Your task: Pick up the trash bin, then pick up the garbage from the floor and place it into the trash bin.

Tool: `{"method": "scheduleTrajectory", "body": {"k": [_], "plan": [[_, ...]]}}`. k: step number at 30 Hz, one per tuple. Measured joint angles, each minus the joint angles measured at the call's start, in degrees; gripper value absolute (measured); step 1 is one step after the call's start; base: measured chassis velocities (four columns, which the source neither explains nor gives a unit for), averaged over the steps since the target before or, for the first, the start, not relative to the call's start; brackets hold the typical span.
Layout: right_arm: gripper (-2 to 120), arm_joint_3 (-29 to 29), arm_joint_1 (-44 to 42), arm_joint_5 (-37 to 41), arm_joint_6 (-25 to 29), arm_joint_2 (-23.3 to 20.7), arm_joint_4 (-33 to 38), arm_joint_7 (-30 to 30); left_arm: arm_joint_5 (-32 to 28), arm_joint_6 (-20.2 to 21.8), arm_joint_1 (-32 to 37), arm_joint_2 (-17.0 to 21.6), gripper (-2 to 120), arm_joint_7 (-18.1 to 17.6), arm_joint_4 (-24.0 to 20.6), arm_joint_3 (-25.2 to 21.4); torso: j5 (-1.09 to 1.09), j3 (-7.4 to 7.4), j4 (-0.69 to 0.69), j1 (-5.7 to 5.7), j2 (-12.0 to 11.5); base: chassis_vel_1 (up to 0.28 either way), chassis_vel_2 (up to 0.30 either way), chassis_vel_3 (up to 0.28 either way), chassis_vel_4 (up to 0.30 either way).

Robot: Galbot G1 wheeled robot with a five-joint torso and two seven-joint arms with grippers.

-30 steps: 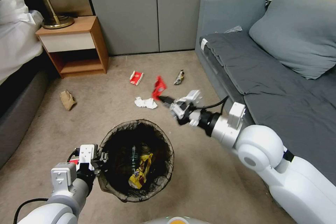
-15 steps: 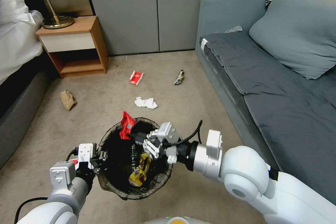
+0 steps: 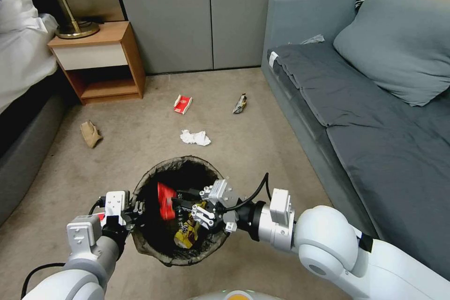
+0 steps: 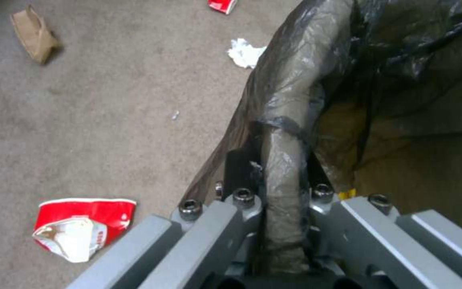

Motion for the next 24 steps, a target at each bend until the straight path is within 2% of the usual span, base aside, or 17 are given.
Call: {"method": "scheduleTrajectory", "body": {"k": [4,5,7,9,13,15,16,18,24], "plan": [[46,0.00,-0.37,-0.66,0.01,0.07,-0.21,0.79,0.00,0.00,-0.03,-0.06,0,0.00,0.00,0.01,0.00,0.00,0.00,0.00,0.00,0.000,0.000,0.000,0.000],[54,0.00,-0.47,-0.83,0.01,0.11,-0.21,0.98,0.01,0.00,-0.07,-0.09,0,0.00,0.00,0.03,0.00,0.00,0.00,0.00,0.00,0.000,0.000,0.000,0.000],[58,0.00,-0.48,-0.92,0.01,0.13,-0.18,1.09,0.01,0.00,-0.08,-0.11,0,0.00,0.00,0.06,0.00,0.00,0.00,0.00,0.00,0.000,0.000,0.000,0.000],[69,0.10,-0.52,-1.09,0.02,0.17,-0.04,1.44,0.01,0.00,-0.10,-0.11,0,0.03,0.00,0.08,0.00,0.00,0.00,0.00,0.00,0.000,0.000,0.000,0.000],[78,0.32,-0.68,-1.24,0.04,0.22,0.04,2.48,0.01,0.00,-0.15,-0.12,0,0.04,0.00,0.07,0.00,0.00,0.00,0.00,0.00,0.000,0.000,0.000,0.000],[90,1.15,-0.86,-1.11,0.19,0.52,0.38,4.49,0.01,0.00,-0.16,-0.14,0,0.07,0.00,0.06,0.00,0.00,0.00,0.00,0.00,0.000,0.000,0.000,0.000],[90,1.15,-0.86,-1.11,0.19,0.52,0.38,4.49,0.01,0.00,-0.16,-0.14,0,0.07,0.00,0.06,0.00,0.00,0.00,0.00,0.00,0.000,0.000,0.000,0.000],[98,2.94,-1.07,-0.20,0.79,0.87,0.99,5.88,0.03,0.00,-0.17,-0.20,0,0.10,0.00,0.06,0.00,0.00,0.00,0.00,0.00,0.000,0.000,0.000,0.000],[100,7.82,-2.12,2.42,4.09,1.08,3.72,11.48,0.10,-0.01,-0.14,-0.39,0,0.14,0.00,0.10,0.00,0.00,0.00,0.00,0.00,0.000,0.000,0.000,0.000]]}}
